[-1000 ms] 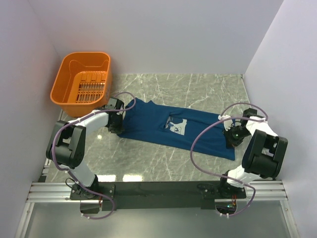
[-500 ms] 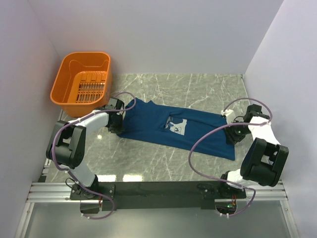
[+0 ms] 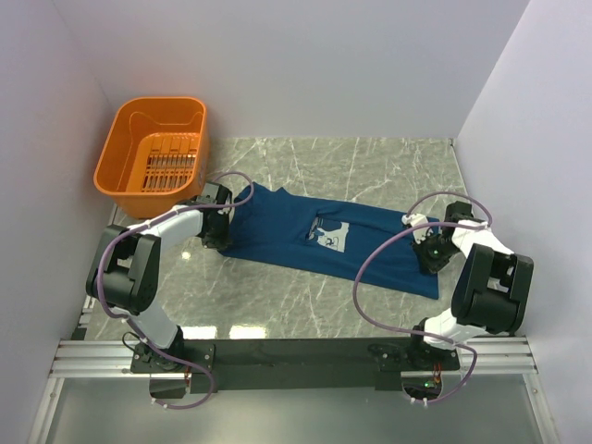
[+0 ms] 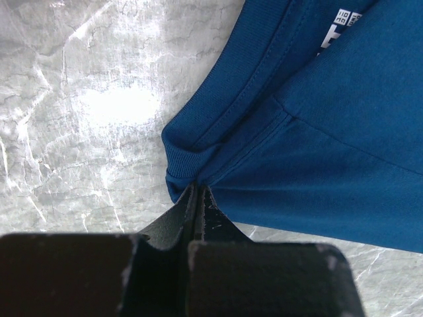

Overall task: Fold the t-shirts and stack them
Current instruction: Fold the tshirt

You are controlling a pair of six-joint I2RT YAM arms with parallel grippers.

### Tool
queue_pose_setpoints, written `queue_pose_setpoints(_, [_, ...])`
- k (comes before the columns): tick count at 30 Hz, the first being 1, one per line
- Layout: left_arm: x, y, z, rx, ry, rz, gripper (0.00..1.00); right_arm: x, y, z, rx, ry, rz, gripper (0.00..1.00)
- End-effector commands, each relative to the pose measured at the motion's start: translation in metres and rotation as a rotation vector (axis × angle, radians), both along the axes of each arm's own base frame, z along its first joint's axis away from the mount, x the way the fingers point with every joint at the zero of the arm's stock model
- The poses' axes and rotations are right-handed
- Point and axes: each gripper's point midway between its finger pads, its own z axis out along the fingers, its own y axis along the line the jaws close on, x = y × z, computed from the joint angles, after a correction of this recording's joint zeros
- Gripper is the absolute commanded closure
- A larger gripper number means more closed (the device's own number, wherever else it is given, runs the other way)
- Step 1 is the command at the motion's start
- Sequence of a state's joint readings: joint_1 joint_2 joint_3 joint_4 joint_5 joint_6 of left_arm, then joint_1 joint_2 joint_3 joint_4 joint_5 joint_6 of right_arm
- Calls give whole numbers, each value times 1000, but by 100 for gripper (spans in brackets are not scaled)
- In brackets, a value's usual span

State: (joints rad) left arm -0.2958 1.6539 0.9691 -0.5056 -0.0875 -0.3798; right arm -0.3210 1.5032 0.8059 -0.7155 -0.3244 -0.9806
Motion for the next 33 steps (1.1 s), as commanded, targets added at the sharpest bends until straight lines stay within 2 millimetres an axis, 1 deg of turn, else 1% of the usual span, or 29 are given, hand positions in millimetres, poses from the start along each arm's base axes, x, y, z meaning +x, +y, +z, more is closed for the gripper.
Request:
queue_pose_setpoints(1, [3,6,4,29,-16,8,99,10,-2,11,-13,-56,-8,94])
queue_pose_setpoints(2, [3,7,4,33,-16,10,99,11,-3,17,-16,-74,-7,97])
queue_pose_setpoints(5, [4,8,5,38,-19,14,99,17,-2,35,-10,-121,-8,100])
queue_pose_setpoints(6, [4,9,5,44,-22,18,99,15,-1,39,-4,-121,-8,100])
queue_pose_setpoints(8, [5,10,7,46,-28,22,99,20,-1,52,-2,-157,-8,100])
queue_pose_setpoints(10, [5,11,8,52,-35,26,100,22,1,58,7,-173,-7,100])
queue_pose_setpoints(11, [6,11,8,53,-37,26,99,22,1,59,9,-174,-5,97])
queue_pose_setpoints(13, [6,12,10,55,-42,27,99,19,4,57,20,-161,4,85])
queue_pose_setpoints(14, [5,12,9,56,-39,27,99,17,5,52,25,-142,22,72])
queue_pose_setpoints(16, [5,12,8,57,-37,30,100,10,11,46,40,-120,53,64])
queue_pose_setpoints(17, [5,13,9,58,-38,31,99,3,20,41,69,-100,82,62])
queue_pose_setpoints(18, [6,12,9,56,-39,30,99,2,23,42,68,-99,105,61])
queue_pose_setpoints(19, [6,13,9,58,-40,30,99,-6,32,37,93,-83,130,60])
queue_pose_setpoints(20, [6,12,9,56,-43,31,99,-10,39,36,100,-83,172,59])
queue_pose_setpoints(21, [6,12,9,57,-41,30,99,-21,53,31,118,-53,218,59])
queue_pose_setpoints(23, [7,12,10,57,-46,32,99,-28,67,31,132,-59,264,59])
queue_pose_setpoints(24, [6,13,10,57,-45,32,99,-33,73,27,137,-53,277,59])
queue_pose_setpoints(25, [7,13,10,58,-47,32,99,-34,81,28,132,-63,293,59])
queue_pose_setpoints(28, [6,13,10,59,-48,33,99,-30,88,23,112,-78,300,59])
queue_pose_setpoints(32, [6,13,10,59,-47,34,99,-17,84,16,82,-89,254,59])
queue_pose_setpoints(33, [6,13,9,59,-46,34,99,-13,84,18,81,-98,251,59])
